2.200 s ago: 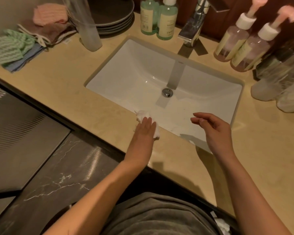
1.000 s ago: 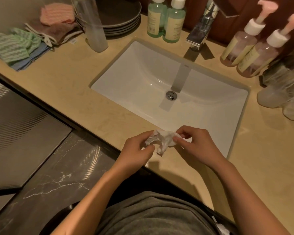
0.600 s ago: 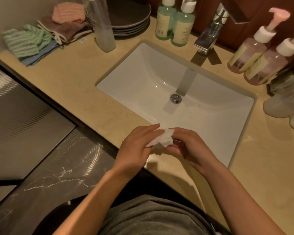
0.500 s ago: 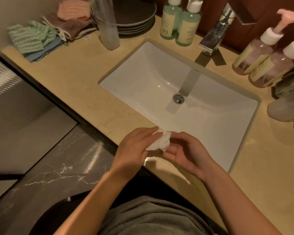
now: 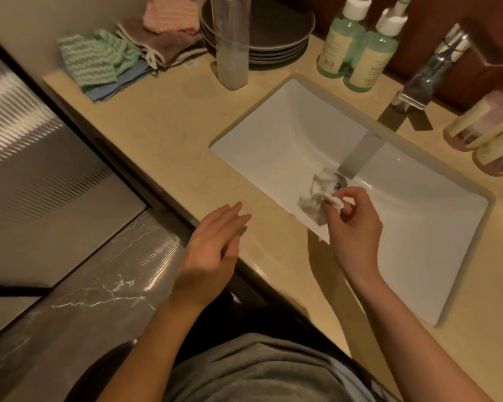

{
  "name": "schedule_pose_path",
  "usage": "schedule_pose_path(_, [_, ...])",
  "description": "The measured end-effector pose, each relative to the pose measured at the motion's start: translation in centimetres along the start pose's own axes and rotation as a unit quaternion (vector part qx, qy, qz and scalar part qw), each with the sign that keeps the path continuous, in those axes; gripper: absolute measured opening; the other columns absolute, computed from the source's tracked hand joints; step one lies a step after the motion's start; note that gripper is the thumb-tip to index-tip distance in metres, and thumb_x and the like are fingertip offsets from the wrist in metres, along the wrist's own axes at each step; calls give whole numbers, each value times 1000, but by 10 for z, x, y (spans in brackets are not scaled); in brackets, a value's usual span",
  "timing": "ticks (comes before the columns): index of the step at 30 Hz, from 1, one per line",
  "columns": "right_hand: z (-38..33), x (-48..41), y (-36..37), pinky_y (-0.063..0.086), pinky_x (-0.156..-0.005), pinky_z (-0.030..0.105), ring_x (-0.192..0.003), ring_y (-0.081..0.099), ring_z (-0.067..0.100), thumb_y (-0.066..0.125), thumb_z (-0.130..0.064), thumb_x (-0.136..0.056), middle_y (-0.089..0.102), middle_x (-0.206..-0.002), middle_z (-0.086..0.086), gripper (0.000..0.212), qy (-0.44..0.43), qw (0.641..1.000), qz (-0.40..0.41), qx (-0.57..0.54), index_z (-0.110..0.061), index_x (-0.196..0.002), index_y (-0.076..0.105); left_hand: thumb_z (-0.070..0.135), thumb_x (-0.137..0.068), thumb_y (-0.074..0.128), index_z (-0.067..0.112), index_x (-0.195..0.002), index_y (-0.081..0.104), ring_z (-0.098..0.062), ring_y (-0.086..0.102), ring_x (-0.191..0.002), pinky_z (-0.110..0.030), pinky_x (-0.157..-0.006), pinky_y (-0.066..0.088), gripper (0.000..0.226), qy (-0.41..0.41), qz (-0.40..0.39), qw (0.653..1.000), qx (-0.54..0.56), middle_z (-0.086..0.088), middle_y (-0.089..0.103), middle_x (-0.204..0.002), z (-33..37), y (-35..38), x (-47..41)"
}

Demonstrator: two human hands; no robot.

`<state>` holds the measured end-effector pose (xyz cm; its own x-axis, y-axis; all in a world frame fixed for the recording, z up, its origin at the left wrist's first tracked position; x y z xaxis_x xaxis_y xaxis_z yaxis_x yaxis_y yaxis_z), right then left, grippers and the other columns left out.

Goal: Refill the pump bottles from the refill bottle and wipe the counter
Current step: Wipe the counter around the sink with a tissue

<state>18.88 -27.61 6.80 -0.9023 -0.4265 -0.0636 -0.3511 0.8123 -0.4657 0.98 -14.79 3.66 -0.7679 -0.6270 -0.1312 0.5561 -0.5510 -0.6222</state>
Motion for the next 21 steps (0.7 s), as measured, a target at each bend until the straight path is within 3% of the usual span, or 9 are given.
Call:
schedule_pose_path(2, [-11, -2, 23, 37, -49, 25, -53, 49, 10, 58, -5, -88, 55, -67, -10, 11, -131, 980, 29, 150, -15, -92, 56, 12, -92, 47, 17, -122, 61, -1, 33, -132, -6, -108, 18, 34, -11, 11, 1000, -13, 11, 47, -136, -18, -22, -8])
schedule_pose_path(5, [-9, 14, 75, 37, -46, 27, -53, 52, 22, 56, -8, -85, 58, -69, 1, 10, -223, 932, -32, 284, -15, -92, 55, 5, -93, 51, 16, -119, 63, -5, 35, -132, -11, -110, 22, 31, -16, 14, 1000, -9, 7, 50, -136, -38, -47, -22])
schedule_pose_path(7, [-9, 31, 102, 39, -44, 26, -56, 57, 25, 65, -10, -80, 61, -73, 5, 16, -250, 917, -67, 303, -14, -95, 59, 2, -92, 52, 17, -119, 64, -6, 35, -133, -15, -111, 24, 32, -11, 9, 1000, -3, 6, 51, -137, -52, -63, -32])
schedule_pose_path(9, [-6, 52, 114, 51, -45, 32, -69, 66, 27, 78, -4, -65, 68, -91, 10, 48, -270, 905, -114, 309, -12, -109, 61, 3, -92, 52, 18, -118, 64, -4, 35, -133, -18, -111, 25, 32, -12, 6, 1000, 4, 8, 51, -137, -61, -72, -41])
schedule_pose_path(11, [-2, 71, 118, 58, -65, 35, -92, 68, 27, 82, 3, -53, 67, -113, 12, 72, -284, 891, -159, 316, -13, -119, 59, 5, -92, 52, 20, -117, 65, 0, 33, -133, -16, -111, 23, 32, -15, -7, 1000, 15, 10, 51, -137, -69, -79, -51])
schedule_pose_path(13, [1, 82, 115, 46, -92, 32, -117, 56, 22, 77, 2, -62, 58, -128, 8, 65, -302, 878, -199, 314, -12, -124, 60, 6, -92, 52, 22, -117, 65, 5, 32, -131, -9, -109, 20, 33, -12, -29, 999, 25, 14, 50, -136, -75, -81, -57])
schedule_pose_path(16, [3, 87, 113, 31, -105, 29, -130, 35, 13, 49, -7, -82, 43, -140, 1, 53, -302, 873, -238, 299, -16, -134, 49, 6, -92, 52, 22, -117, 65, 10, 32, -129, -2, -104, 18, 32, -8, -68, 997, 45, 16, 50, -135, -84, -85, -65])
schedule_pose_path(21, [-7, 66, 145, 35, -99, 35, -126, 40, 19, 78, 14, -56, 49, -137, 7, 83, -283, 874, -244, 310, -11, -131, 54, 8, -92, 53, 24, -115, 66, 11, 33, -128, -7, -105, 22, 31, -11, -94, 994, 60, 17, 51, -134, -91, -83, -75])
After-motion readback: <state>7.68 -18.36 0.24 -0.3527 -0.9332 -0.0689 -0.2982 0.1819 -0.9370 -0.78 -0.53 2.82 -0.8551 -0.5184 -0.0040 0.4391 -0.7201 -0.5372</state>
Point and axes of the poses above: each hand's wrist, its own x-axis away from the middle knuckle, its own y-axis out of the palm, z = x × y, the point moved 5 cm from there along -x, towards the middle knuckle
